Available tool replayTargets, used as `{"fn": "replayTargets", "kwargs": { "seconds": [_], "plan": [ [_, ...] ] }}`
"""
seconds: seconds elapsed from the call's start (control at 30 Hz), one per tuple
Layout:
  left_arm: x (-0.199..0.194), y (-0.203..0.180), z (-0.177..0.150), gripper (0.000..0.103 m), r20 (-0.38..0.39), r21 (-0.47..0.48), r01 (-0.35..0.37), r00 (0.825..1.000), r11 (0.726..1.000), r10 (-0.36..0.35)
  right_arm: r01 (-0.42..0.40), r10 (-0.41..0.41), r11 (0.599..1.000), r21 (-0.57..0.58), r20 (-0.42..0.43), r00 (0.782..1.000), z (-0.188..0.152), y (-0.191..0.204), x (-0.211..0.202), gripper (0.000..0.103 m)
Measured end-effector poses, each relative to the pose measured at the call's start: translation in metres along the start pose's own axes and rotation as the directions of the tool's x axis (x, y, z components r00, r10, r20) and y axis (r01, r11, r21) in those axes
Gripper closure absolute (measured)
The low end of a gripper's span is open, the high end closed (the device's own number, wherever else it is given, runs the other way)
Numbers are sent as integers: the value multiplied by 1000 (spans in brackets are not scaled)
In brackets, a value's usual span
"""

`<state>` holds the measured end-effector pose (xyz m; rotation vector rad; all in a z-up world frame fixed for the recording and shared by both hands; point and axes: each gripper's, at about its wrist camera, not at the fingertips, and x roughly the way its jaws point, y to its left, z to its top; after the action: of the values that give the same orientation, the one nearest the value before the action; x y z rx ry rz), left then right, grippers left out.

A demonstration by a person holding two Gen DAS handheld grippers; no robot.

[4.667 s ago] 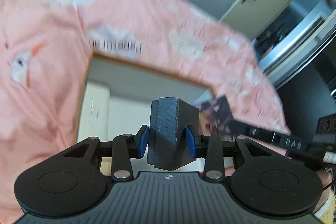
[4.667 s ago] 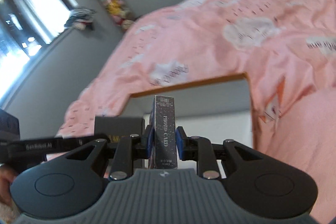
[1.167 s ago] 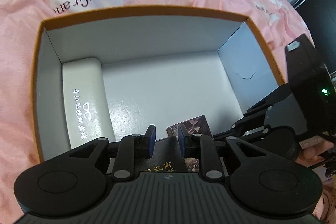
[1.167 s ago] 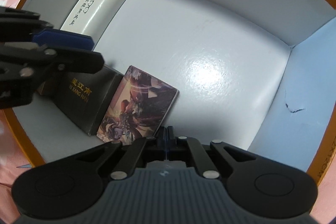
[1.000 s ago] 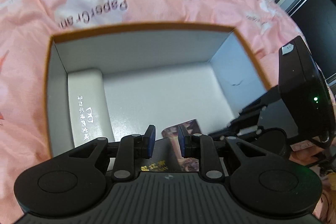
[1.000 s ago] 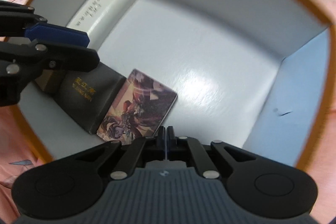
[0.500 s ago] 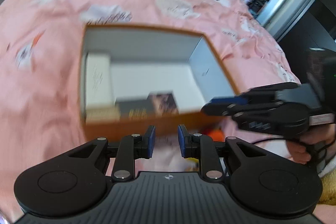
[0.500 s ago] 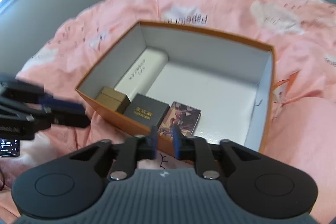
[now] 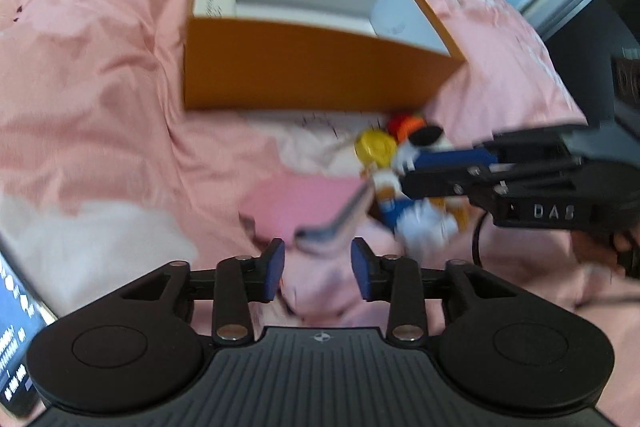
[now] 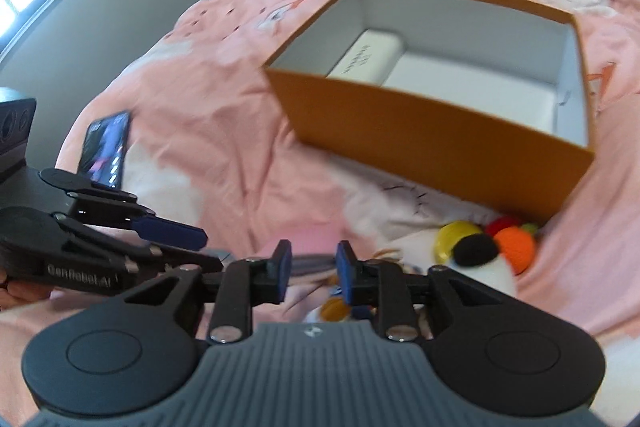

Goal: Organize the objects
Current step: 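Move both grippers back to the pile of pink items and plush toys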

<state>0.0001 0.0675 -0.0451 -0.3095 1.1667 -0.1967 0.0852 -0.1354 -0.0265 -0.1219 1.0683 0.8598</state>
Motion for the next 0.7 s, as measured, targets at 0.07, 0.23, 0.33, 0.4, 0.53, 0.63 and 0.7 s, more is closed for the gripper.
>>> {"fn": "replayTargets", "kwargs": {
  "seconds": [0.07,0.23,0.33,0.4,0.53,0.63,0.7],
  "plan": [
    [2,-2,-10,55,-14,13,-6,1000,1000,6,-3,3,999,-37,-7,1000,-4,11,0,70],
    [15,-4,-24,50,-63,25,-7,998,1000,9,-5,-2,992,-129,-51,999,-12,32,4,68],
    [29,-9,-26,50,-101,47,-6,995,999,11,16,-27,991,-135,-82,996,-15,33,12,68],
    [39,-5,-26,50,-120,29,-10,993,1000,14,26,-38,992,-123,-97,995,-16,31,16,68],
    [37,-4,-26,70,-90,23,-35,995,999,37,31,-43,993,-116,-98,994,-14,30,19,68],
    [32,-2,-22,79,-58,22,-42,997,999,43,41,-50,994,-103,-85,995,-12,26,17,68],
    [29,0,-15,80,-26,8,-40,999,999,41,50,-57,994,-100,-70,996,-9,24,14,68]
  ]
}}
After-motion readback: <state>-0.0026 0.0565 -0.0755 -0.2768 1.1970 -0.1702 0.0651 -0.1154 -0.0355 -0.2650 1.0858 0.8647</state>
